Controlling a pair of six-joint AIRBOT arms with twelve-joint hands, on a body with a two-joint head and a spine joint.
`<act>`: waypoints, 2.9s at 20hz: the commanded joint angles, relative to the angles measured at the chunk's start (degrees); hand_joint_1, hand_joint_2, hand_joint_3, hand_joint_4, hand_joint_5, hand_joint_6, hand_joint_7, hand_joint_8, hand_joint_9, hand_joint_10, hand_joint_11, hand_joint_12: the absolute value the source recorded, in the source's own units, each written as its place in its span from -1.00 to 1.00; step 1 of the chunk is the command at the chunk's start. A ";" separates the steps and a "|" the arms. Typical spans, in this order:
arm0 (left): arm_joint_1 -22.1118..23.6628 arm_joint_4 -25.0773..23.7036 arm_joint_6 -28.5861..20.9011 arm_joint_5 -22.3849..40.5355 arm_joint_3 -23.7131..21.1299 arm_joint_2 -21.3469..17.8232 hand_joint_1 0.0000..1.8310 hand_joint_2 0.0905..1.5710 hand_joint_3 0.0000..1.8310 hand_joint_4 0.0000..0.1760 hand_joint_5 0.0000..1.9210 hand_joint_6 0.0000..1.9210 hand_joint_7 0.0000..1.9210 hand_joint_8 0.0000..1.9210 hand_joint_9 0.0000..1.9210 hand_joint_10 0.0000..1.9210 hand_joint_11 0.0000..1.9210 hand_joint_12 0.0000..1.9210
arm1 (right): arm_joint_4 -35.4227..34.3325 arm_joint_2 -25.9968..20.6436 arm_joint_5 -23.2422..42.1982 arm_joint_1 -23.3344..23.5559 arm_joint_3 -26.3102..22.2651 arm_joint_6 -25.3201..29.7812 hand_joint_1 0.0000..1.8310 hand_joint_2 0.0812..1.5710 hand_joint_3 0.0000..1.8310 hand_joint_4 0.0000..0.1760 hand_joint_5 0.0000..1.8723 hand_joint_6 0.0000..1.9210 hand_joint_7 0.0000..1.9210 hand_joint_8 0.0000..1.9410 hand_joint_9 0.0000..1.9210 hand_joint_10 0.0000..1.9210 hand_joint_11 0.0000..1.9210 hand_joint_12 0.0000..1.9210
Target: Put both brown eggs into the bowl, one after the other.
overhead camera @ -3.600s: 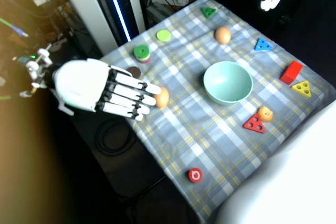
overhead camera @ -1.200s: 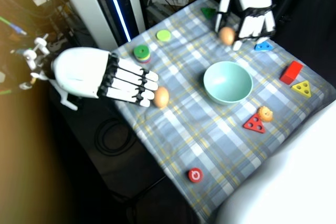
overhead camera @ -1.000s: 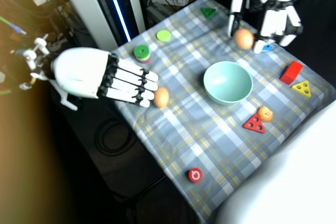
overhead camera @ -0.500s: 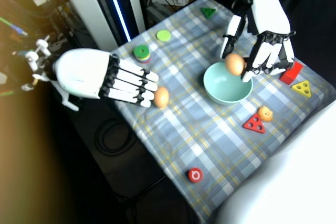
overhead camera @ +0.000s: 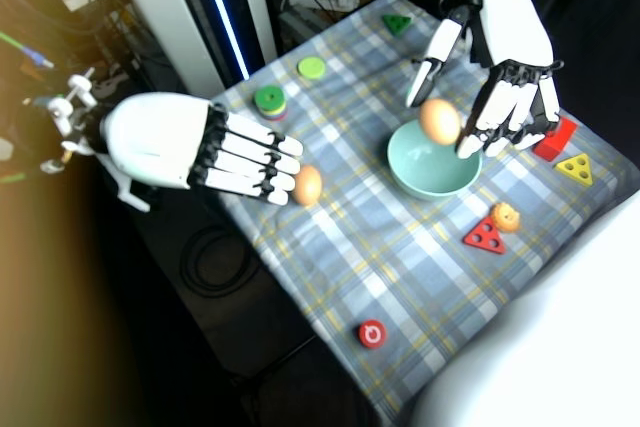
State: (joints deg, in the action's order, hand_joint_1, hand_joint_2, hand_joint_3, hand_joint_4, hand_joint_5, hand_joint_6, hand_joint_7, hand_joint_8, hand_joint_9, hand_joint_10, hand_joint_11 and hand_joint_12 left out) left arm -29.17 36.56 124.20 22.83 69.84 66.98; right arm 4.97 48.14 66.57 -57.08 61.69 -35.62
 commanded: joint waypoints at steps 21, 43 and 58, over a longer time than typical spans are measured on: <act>-5.90 -10.33 -14.21 23.05 -11.30 -8.49 -0.47 0.25 -0.99 0.78 -0.70 -1.00 -0.52 -1.00 -0.50 -0.94 -1.00 0.11 | -1.94 0.83 6.73 0.66 0.76 0.38 -0.05 0.62 -1.00 -1.00 -0.40 -1.00 -0.37 -1.00 -0.40 -1.00 -0.72 -0.33; -22.50 -17.68 -24.85 43.80 -26.94 -22.71 -0.34 0.12 -1.00 0.76 -0.74 -0.99 -0.66 -1.00 -0.63 -0.99 -1.00 -0.12 | 12.71 9.67 -15.21 13.96 10.51 6.53 0.20 0.39 -1.00 -1.00 -0.31 -0.99 -0.23 -0.99 -0.18 -0.98 -0.44 -0.27; -22.41 -16.97 -24.86 43.39 -26.74 -22.64 -0.31 0.12 -1.00 0.47 -0.64 -0.99 -0.63 -0.99 -0.61 -0.99 -1.00 -0.08 | 12.97 10.24 -15.94 15.64 11.42 6.52 0.47 0.42 -1.00 -1.00 0.00 -0.13 -0.08 0.22 -0.03 0.22 -0.15 0.17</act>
State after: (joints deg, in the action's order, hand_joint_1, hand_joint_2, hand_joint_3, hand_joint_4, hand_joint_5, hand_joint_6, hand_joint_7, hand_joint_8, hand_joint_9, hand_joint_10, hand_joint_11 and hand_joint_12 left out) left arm -52.25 20.62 99.96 59.55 42.85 44.36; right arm 19.77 58.57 44.34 -41.74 72.93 -29.21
